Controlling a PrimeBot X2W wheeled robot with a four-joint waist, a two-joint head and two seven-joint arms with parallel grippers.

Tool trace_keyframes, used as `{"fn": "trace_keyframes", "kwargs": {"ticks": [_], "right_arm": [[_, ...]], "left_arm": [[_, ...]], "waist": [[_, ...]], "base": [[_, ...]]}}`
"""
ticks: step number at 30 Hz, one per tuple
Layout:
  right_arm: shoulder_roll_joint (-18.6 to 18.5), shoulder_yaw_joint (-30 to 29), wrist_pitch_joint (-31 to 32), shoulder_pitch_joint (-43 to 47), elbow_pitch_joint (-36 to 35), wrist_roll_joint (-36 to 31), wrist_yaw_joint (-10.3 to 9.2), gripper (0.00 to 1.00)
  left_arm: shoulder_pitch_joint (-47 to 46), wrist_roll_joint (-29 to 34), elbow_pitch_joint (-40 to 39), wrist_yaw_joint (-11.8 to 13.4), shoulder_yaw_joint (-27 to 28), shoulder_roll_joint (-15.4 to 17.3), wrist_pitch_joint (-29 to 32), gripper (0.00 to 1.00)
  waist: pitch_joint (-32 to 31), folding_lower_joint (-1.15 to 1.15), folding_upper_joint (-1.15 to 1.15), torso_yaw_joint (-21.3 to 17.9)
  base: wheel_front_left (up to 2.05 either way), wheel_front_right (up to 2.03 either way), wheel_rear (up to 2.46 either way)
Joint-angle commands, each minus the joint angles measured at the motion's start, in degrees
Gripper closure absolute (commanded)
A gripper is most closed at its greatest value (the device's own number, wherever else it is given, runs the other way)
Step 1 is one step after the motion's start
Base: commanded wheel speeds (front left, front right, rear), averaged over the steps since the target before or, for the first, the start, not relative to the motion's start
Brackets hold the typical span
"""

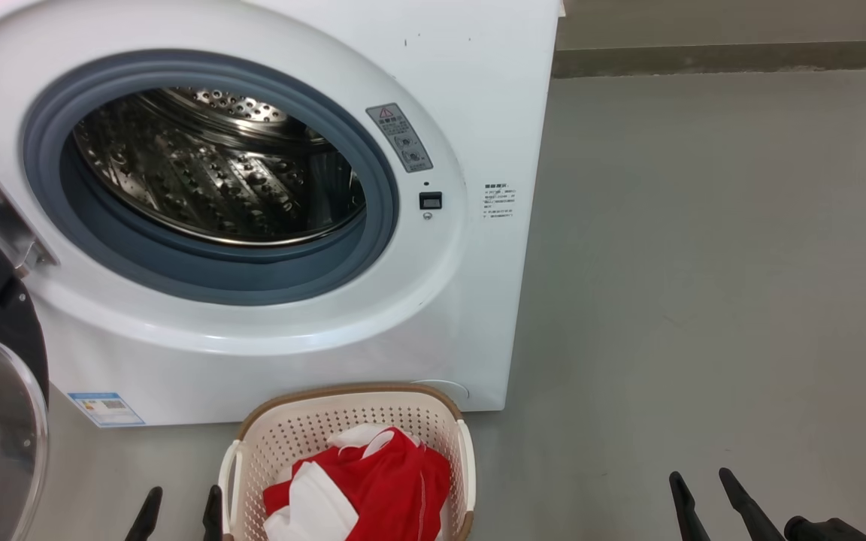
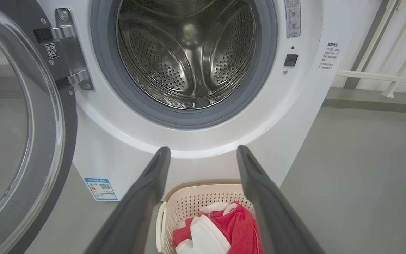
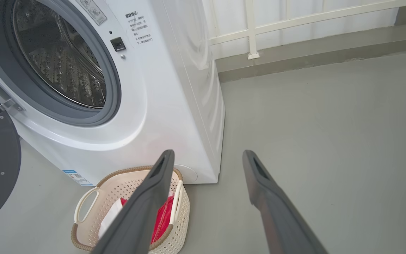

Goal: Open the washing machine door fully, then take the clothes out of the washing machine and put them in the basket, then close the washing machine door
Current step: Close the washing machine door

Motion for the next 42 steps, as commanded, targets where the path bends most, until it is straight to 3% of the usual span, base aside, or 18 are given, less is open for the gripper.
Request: {"fn": "trace_keyframes", "kwargs": {"ticks": [1,18,42], "right_arm": [[-0.86,1.14,-0.37,-1.03,-1.38,0.24,0.37,0.00],[-0.38,0.95,-0.37,-1.17,-1.49,0.10,0.37,0.00],[-0.10,0.71,-0.37,-1.69,-1.52,-0.10,0.37,0.00]], "left_arm": [[-0.79,0.56,-1.65,-0.31,2.13,0.13,-0.31,0.00],[-1.28,0.43,-1.44,0.23,2.79,0.13,-0.31,0.00],[-1.87,0.51,-2.07,0.13,2.50,0.13,-0.31,0.00]], "waist": [[0.08,0.00,0.00,0.07],[0.63,0.00,0.00,0.53],[1.21,0.00,0.00,1.04]], "base": [[0.00,0.00,0.00],[-0.09,0.09,0.00],[-1.13,1.13,0.00]]}}
